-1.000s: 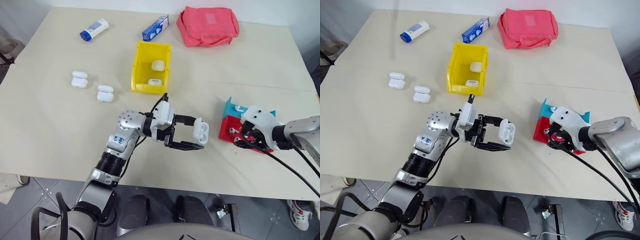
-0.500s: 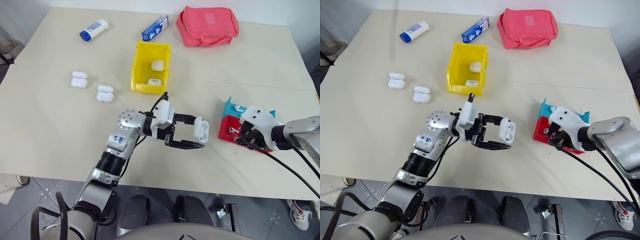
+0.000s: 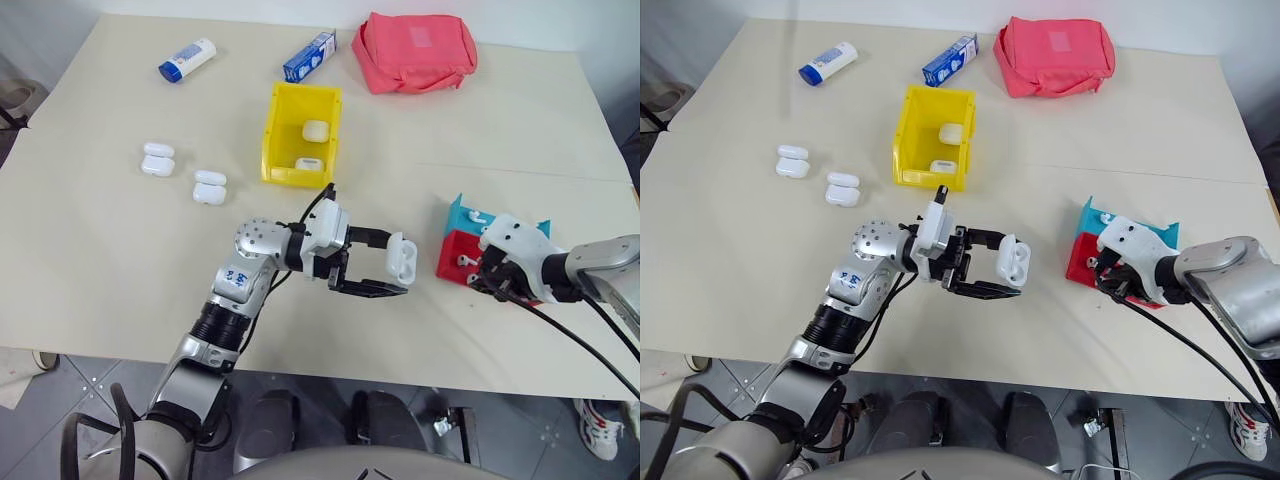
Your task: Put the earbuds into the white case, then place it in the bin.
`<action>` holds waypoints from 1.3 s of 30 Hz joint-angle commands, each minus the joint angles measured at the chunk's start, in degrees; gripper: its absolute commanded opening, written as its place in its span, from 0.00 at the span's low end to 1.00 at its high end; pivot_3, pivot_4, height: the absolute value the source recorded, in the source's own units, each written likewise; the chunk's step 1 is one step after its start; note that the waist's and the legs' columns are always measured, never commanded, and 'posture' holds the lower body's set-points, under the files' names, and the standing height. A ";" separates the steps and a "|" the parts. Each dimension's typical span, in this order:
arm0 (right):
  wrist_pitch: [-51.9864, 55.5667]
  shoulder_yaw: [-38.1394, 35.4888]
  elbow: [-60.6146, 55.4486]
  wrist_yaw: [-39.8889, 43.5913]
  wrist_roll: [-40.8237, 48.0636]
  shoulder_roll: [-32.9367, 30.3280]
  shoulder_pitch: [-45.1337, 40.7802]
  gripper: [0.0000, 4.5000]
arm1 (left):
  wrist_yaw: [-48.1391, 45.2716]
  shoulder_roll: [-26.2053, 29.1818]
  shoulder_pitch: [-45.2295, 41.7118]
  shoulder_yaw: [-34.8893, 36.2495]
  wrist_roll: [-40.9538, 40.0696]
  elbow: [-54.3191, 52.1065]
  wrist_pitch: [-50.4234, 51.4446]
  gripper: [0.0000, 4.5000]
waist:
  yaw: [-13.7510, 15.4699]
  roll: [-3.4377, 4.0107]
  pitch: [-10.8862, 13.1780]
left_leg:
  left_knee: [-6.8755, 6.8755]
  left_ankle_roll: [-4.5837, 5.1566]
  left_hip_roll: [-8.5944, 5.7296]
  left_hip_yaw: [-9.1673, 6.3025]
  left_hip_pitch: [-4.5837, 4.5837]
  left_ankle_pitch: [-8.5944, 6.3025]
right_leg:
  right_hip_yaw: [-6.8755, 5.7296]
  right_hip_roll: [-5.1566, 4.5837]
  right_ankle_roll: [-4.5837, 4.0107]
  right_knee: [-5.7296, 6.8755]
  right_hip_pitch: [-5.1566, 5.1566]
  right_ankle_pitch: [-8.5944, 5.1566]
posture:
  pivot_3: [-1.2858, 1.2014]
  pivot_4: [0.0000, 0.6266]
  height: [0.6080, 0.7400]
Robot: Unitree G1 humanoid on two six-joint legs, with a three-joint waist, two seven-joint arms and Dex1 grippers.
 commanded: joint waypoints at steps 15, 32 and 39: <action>-0.96 0.10 0.87 0.58 -1.99 2.29 -1.68 0.26 | 0.59 -0.05 0.09 -0.37 -0.52 -2.64 -0.46 0.62 | -0.02 0.00 0.00 | 0.00 0.00 0.00 0.00 0.00 0.00 | 0.00 0.00 0.00 0.00 0.00 0.00 | 0.52 0.24 1.00; -0.16 -0.31 0.95 0.06 -2.19 4.08 -1.98 0.26 | 0.77 0.12 0.22 -0.74 -0.32 -2.78 -0.66 0.62 | -0.06 0.00 0.00 | 0.00 0.00 0.00 0.00 0.00 0.00 | 0.00 0.00 0.00 -0.01 0.00 0.00 | 0.52 0.24 1.00; 0.42 -0.93 0.36 0.04 -1.57 4.36 -1.70 0.22 | 0.76 0.10 0.02 -0.74 -0.19 -2.38 -0.80 0.62 | -0.06 0.00 0.00 | 0.00 0.00 0.01 0.00 0.00 0.00 | 0.00 0.00 0.00 0.00 0.00 0.00 | 0.52 0.24 1.00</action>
